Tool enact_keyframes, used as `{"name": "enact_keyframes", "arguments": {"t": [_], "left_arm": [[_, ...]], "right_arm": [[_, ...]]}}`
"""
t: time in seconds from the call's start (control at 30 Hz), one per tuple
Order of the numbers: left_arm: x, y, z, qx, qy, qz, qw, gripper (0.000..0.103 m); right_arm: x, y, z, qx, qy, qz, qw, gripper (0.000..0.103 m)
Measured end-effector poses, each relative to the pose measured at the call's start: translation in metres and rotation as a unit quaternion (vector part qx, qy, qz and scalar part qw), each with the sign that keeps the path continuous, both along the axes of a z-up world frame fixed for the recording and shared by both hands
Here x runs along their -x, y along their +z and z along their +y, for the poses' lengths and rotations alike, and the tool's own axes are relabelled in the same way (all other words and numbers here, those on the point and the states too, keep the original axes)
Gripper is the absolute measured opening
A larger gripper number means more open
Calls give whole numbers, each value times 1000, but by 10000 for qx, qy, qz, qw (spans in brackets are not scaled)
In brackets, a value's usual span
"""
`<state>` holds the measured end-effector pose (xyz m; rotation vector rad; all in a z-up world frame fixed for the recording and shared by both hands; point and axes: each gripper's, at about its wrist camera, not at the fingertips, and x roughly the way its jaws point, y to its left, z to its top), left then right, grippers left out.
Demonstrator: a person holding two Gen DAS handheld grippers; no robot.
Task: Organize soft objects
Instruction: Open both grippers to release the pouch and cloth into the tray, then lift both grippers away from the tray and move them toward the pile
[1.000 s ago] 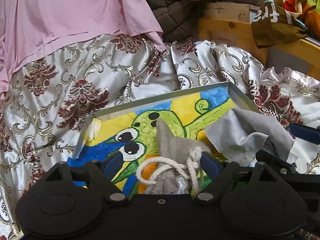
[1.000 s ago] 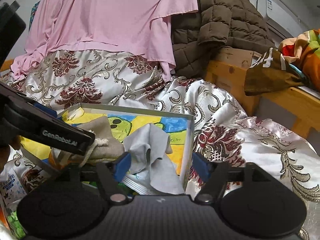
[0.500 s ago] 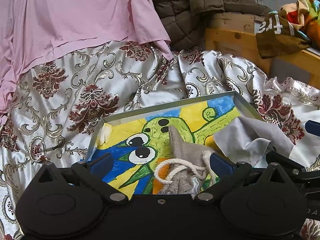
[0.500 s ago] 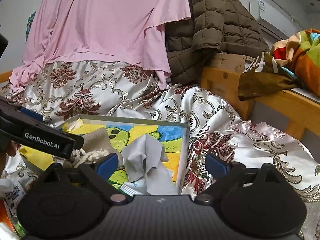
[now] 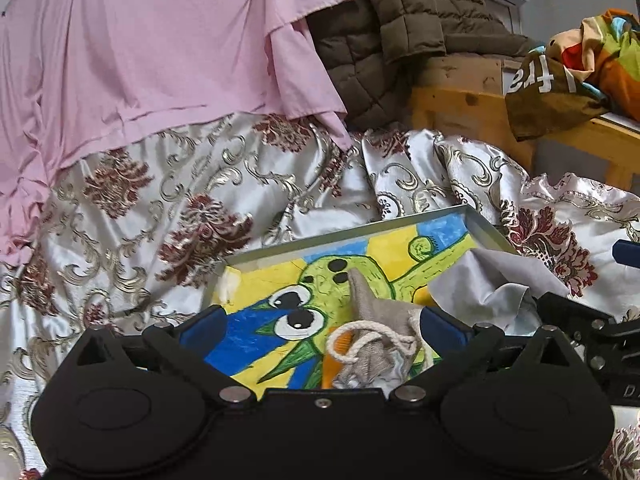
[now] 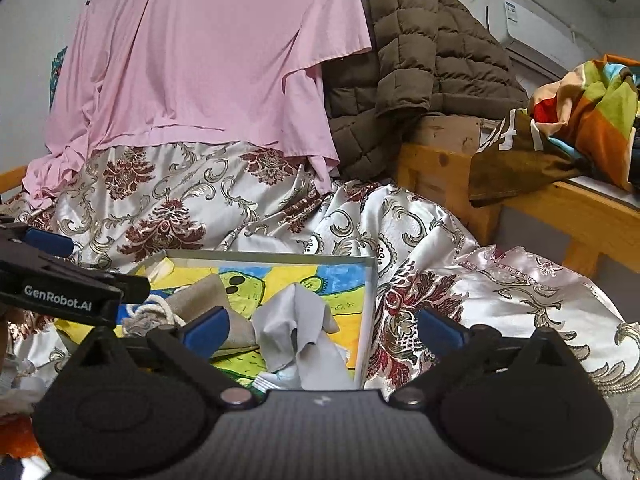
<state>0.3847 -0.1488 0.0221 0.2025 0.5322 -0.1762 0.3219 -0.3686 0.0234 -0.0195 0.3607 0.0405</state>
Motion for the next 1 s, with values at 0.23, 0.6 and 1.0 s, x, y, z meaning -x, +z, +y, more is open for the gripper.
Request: {"name": "enact_keyframes", "arguments": {"t": [0.23,0.6,1.0], "left_arm": [[23,9,13,46,154,-135,9998,102],[76,24,26,48,205,-476,9986,102],[119,32,45,229,390,-626,9970,102]], "right_arm": [[18,7,1,-77,26,-74,9999,102],[49,17,14,-38,98,-153,9998,103],[93,20,29,-22,157,-227,9996,103]]}}
